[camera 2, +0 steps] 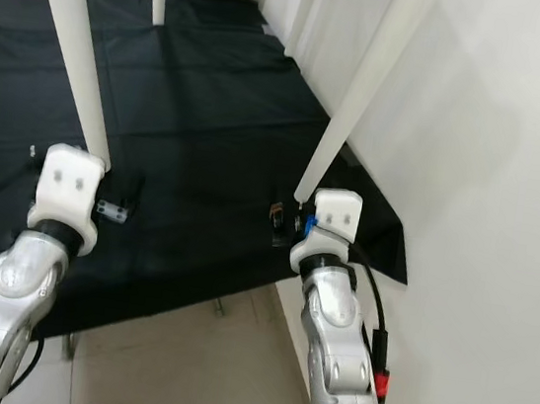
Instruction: Building children table
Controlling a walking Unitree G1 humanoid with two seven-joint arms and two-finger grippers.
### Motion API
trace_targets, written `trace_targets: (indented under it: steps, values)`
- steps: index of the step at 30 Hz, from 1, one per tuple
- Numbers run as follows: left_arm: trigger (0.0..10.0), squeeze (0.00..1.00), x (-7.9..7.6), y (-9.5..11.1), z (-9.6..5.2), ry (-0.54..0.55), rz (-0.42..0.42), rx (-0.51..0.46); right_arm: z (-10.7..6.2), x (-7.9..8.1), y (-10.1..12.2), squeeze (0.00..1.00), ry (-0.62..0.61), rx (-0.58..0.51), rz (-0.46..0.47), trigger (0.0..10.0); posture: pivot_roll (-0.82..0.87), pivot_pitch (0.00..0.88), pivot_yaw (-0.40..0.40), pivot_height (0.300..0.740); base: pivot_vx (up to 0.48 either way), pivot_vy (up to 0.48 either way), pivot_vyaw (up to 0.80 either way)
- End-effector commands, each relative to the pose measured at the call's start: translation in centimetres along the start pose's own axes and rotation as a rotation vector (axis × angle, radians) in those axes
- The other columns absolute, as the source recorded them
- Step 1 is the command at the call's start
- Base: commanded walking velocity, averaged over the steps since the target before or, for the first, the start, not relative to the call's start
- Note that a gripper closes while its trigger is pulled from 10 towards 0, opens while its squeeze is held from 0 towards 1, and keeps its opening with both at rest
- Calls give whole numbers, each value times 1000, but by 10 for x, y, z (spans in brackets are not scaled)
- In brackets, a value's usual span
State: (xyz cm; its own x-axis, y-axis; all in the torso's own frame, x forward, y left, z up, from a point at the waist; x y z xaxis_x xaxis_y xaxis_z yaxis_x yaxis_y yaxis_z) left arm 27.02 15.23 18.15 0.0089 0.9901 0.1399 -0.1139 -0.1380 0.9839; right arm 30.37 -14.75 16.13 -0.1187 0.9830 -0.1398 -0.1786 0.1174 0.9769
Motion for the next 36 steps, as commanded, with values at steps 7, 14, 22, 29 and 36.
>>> trace_targets:
  steps: [7,14,22,29,36]
  values:
    - [10000,0,-13,-38,-35,-89,-21,131,-31,-5,-22,0,9,109,-19,10000,111,99,-116,740,0,0,0]
    - [10000,0,-20,-45,-44,-95,-70,166,-42,-5,-30,0,4,157,-20,10000,108,97,-115,740,0,0,686]
    - [10000,0,-27,-49,-43,-91,-136,179,-49,6,-40,0,24,221,-7,10000,112,108,-107,740,0,0,494]
    - [10000,0,-23,-54,-39,-65,-212,191,-49,13,-48,0,56,256,-23,10000,141,120,-74,740,0,0,0]
    - [10000,0,-26,-56,-40,-90,-187,183,-48,12,-49,0,55,269,-32,10000,120,100,-97,740,0,0,0]
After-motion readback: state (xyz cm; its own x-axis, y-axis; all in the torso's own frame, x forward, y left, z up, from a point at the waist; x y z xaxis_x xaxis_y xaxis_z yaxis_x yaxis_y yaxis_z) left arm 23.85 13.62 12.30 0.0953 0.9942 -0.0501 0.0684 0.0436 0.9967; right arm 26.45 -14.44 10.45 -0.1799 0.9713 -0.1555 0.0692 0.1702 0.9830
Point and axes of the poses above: a point about 5 cm out from each wrist's last joint towards the gripper, its own z axis pointing out of the wrist towards the gripper, its own y axis along the axis of the wrist's last joint, x = y × z, the point moved 1 cm from there along z, pointing out of the wrist towards the gripper, and after that the axes turned 6 degrees about -z, right-handed, at the moved point
